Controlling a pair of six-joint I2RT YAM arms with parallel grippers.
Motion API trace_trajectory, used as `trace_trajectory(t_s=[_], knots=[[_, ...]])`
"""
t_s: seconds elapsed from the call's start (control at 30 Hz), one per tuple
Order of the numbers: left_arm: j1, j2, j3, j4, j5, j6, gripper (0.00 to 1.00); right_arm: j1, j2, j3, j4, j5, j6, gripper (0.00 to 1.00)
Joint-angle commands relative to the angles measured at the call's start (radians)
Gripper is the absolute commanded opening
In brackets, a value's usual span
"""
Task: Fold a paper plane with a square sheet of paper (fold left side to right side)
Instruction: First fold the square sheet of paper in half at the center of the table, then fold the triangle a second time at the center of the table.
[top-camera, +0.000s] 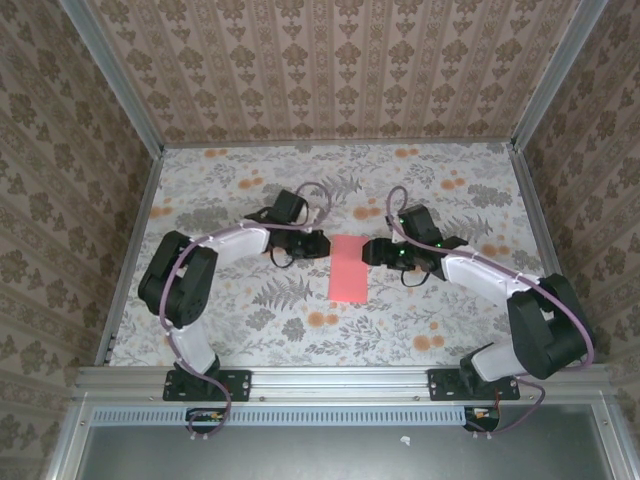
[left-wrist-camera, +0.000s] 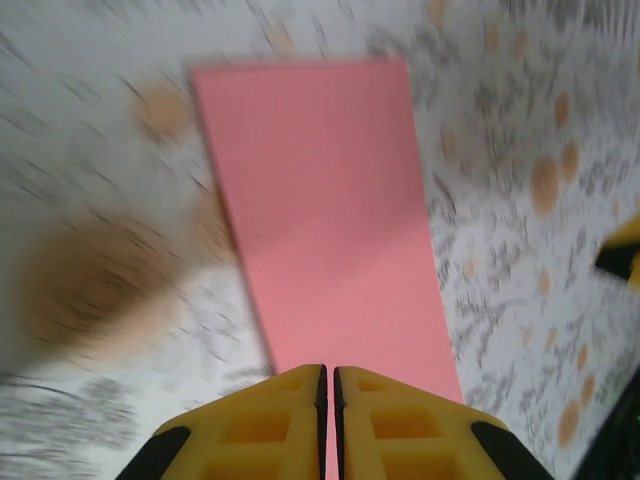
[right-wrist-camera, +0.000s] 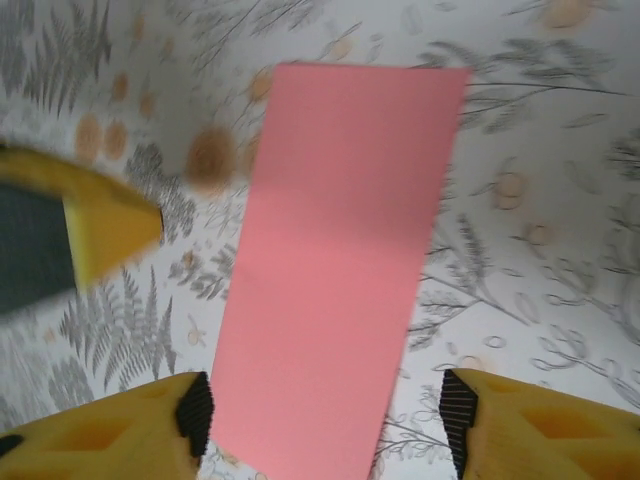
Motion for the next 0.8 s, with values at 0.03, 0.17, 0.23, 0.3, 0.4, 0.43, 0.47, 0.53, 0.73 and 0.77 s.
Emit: trace_trajectory(t_s=[0.03,0.17,0.23,0.3,0.4,0.43,0.47,0.53,0.73,0.77], knots=[[-0.040,0.039,-0.017,0.009,0.013,-0.050,0.13,-0.044,-0.022,-0.048,0.040,-0.031,0.079,0.73],[-0.065,0.050,-0.032,0.000,-0.007,-0.059,0.11,-0.051,0.007,-0.042,0.007,-0.096,0.097,0.73],[-0.073,0.049,-0.035,-0.017,-0.027,-0.056,0.11,-0.050,0.025,-0.041,-0.006,-0.123,0.096,0.70],[-0.084,0.046,-0.037,-0.030,-0.034,-0.052,0.10,-0.051,0.041,-0.044,-0.012,-0.148,0.104,0.68],[-0.097,0.048,-0.048,-0.034,-0.037,-0.052,0.10,-0.051,0.085,-0.011,-0.077,-0.178,0.128,0.66],[-0.101,0.052,-0.051,-0.033,-0.037,-0.052,0.09,-0.051,0.098,-0.007,-0.082,-0.190,0.134,0.65],[-0.105,0.056,-0.053,-0.033,-0.036,-0.054,0.09,-0.048,0.109,-0.010,-0.069,-0.210,0.142,0.64],[-0.111,0.058,-0.059,-0.036,-0.047,-0.056,0.08,-0.048,0.126,-0.016,-0.058,-0.231,0.151,0.61],[-0.115,0.037,-0.083,-0.037,-0.084,-0.062,0.05,-0.032,0.164,-0.018,-0.044,-0.271,0.163,0.54],[-0.116,0.034,-0.085,-0.037,-0.084,-0.062,0.05,-0.029,0.171,-0.017,-0.043,-0.273,0.164,0.53]])
